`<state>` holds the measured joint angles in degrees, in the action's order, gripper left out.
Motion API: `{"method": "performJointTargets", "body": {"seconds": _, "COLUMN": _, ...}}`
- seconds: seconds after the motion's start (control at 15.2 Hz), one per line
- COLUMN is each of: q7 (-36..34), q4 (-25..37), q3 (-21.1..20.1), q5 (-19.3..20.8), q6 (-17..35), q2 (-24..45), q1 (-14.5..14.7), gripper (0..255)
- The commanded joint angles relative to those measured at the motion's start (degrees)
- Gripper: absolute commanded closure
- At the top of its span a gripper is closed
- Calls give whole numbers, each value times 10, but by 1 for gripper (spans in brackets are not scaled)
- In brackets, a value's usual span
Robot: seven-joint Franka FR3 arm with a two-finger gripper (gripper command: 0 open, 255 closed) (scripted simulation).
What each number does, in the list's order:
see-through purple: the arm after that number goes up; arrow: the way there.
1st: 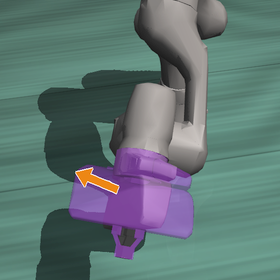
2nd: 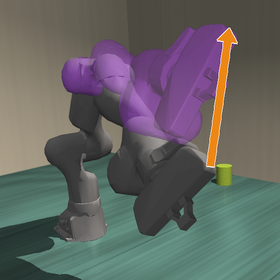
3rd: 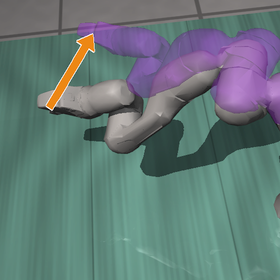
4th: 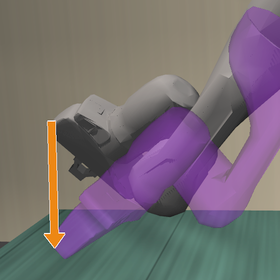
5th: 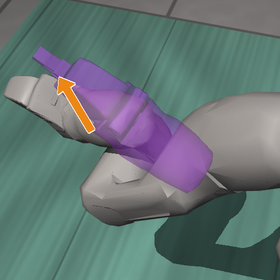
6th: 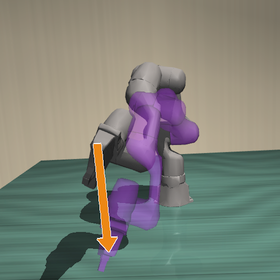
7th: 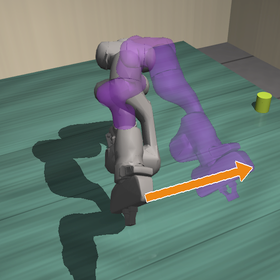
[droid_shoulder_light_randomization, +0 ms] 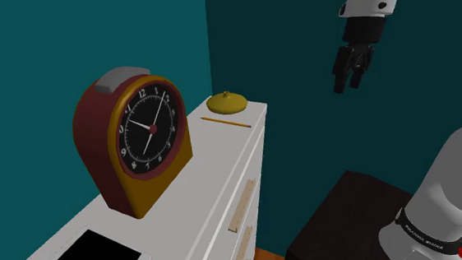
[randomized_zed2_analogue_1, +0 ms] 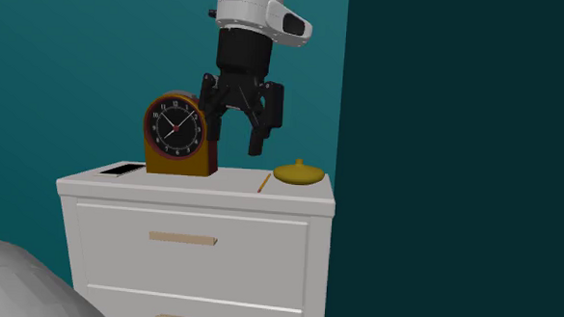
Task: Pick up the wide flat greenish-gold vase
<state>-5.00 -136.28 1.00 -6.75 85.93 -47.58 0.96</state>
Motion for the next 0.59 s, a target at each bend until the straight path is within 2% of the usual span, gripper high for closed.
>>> {"method": "performJointTargets", "body": {"seconds": 0.0, "q7": 0, "q4": 0, "q3": 0, "q5": 0, "q6": 0, "q2": 0, "q1": 0, "gripper": 0}}
{"method": "performJointTargets", "body": {"seconds": 0.53, "q7": -5, "q4": 83, "q3": -26, "q5": 5, "q6": 104, "q2": 167, "q1": 8, "gripper": 0}}
